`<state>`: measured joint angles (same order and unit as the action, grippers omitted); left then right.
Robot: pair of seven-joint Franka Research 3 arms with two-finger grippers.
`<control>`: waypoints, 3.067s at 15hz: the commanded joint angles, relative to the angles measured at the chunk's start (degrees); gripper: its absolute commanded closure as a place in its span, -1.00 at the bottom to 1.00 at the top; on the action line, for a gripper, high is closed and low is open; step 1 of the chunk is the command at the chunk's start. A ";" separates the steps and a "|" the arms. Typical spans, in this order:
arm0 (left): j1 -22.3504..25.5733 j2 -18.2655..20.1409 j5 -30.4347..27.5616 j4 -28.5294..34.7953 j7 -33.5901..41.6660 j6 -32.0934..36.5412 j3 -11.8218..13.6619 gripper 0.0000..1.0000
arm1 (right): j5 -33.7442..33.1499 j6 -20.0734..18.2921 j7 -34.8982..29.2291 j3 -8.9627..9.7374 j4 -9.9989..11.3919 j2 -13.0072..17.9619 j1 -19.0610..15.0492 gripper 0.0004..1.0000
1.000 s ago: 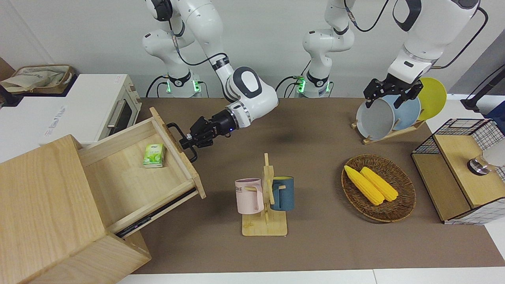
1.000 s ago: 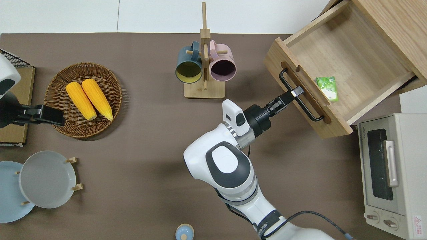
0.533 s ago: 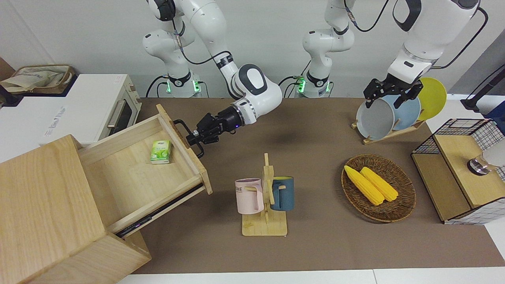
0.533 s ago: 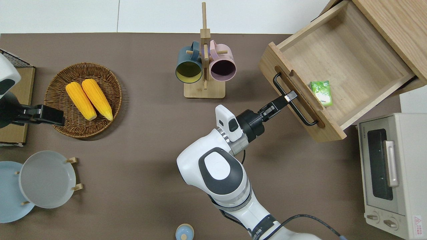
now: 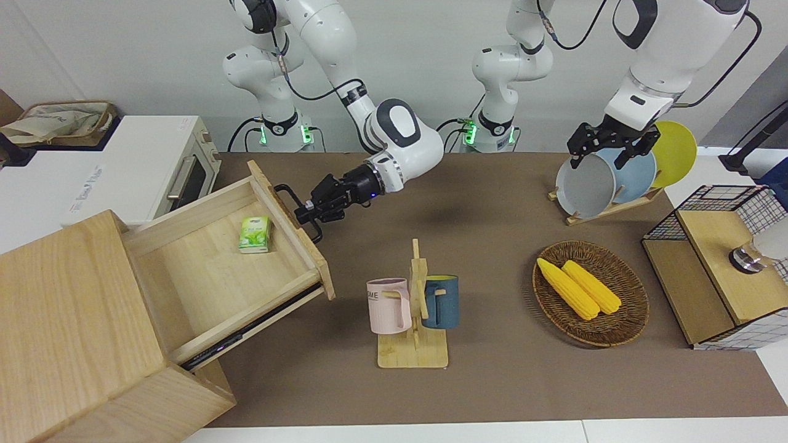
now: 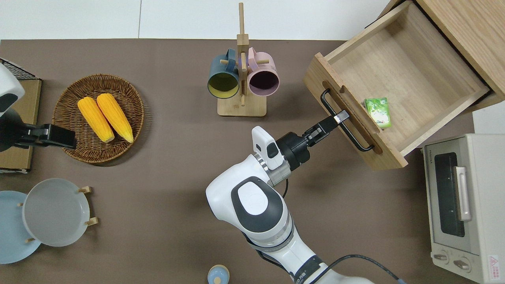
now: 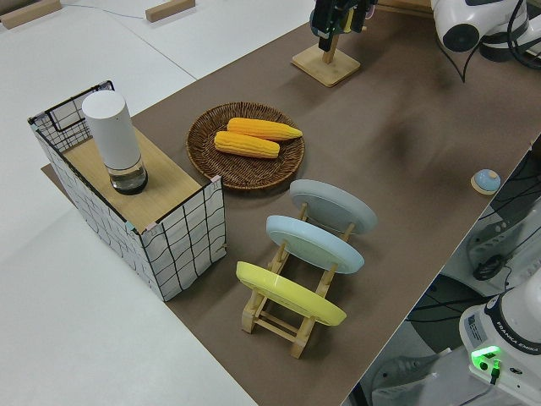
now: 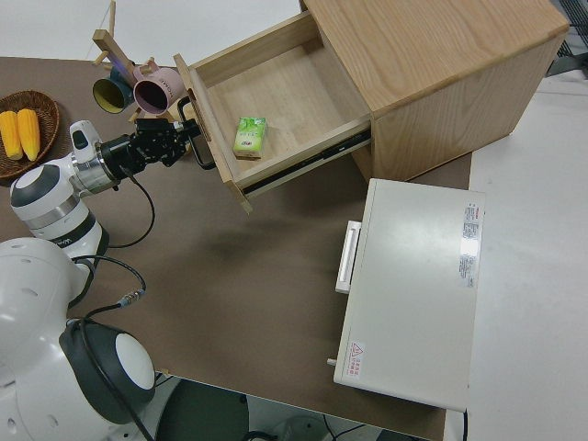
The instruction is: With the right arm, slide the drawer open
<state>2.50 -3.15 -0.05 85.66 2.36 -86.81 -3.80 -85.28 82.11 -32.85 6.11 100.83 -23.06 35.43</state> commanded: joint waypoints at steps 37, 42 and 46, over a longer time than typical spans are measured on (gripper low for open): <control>-0.39 0.25 1.02 -0.49 -0.60 1.03 0.02 -0.99 | 38.94 1.03 3.31 1.28 -18.92 10.04 -3.17 -0.97; -0.39 0.25 1.02 -0.58 -0.60 1.03 0.02 -0.99 | 55.54 3.49 5.68 1.19 -18.83 17.25 -10.63 -0.97; -0.39 0.25 1.02 -0.58 -0.60 1.03 0.02 -0.99 | 66.98 4.72 9.37 0.75 -18.48 21.91 -17.75 -0.97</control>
<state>2.50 -3.15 -0.05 85.66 2.36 -86.81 -3.80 -25.75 84.48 -26.95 6.54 80.80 -4.93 23.01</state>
